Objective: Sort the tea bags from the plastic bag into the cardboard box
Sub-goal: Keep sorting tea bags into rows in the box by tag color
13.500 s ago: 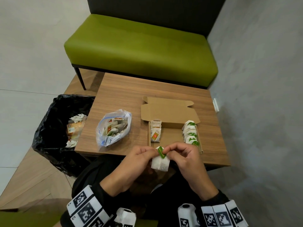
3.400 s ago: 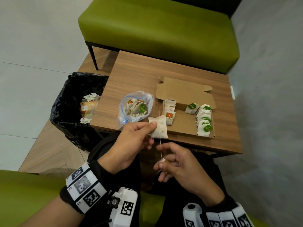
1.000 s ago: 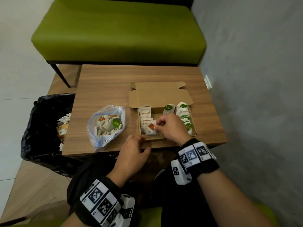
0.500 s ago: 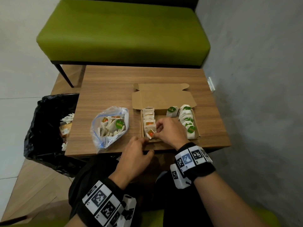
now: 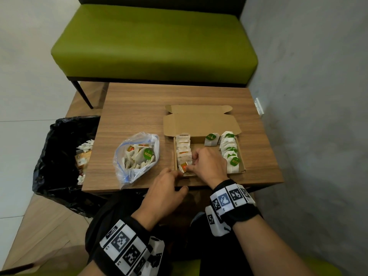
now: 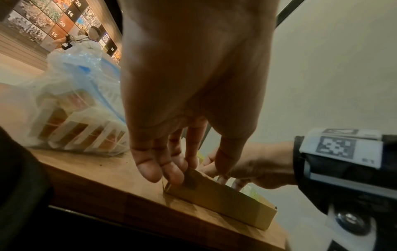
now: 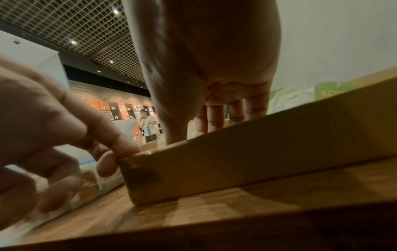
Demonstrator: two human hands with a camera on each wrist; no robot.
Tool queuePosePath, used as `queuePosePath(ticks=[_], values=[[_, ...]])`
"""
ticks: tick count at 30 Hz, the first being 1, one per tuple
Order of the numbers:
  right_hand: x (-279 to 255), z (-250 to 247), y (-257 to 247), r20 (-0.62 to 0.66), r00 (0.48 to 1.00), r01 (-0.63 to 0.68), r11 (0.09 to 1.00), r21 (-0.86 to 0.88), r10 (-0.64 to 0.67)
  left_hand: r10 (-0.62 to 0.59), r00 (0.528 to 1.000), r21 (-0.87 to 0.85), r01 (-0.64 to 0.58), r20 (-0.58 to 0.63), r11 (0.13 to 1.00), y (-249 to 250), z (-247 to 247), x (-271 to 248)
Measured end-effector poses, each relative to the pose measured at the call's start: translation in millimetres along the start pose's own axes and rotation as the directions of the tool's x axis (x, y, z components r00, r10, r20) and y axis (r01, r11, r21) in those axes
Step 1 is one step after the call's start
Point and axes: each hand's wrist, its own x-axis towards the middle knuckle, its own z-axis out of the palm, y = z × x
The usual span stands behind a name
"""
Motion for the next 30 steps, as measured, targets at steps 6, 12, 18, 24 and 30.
queuePosePath(ticks=[6, 12, 18, 24, 30], values=[[-3.9, -2.2, -2.2, 0.039, 0.999, 0.008, 0.996, -0.089, -0.004, -0.001, 1.0, -0.004, 0.001, 0.003, 1.0, -0.3, -1.3, 0.1], [-5.7, -3.3, -3.3, 0.07, 0.997, 0.032, 0.998, -0.061, -0.028, -0.001, 1.0, 0.016, 0.001, 0.031, 1.0, -0.8, -2.6, 1.2], [-8.2, -13.6, 5.9, 0.094, 0.996, 0.008, 1.0, -0.026, -0.006, 0.036, 0.998, 0.075, -0.039, 0.05, 0.996, -0.4, -7.8, -2.4], [-15.1, -23.3, 1.2, -0.007, 1.0, 0.015, 1.0, 0.017, -0.015, 0.089, 0.986, 0.023, -0.087, -0.14, 0.996, 9.2, -44.9, -19.7], [-24.1, -28.1, -29.2, -0.176, 0.972, 0.18, 0.977, 0.114, -0.158, 0.042, 0.895, 0.274, 0.091, -0.443, 0.957, -15.2, -99.1, -23.2]])
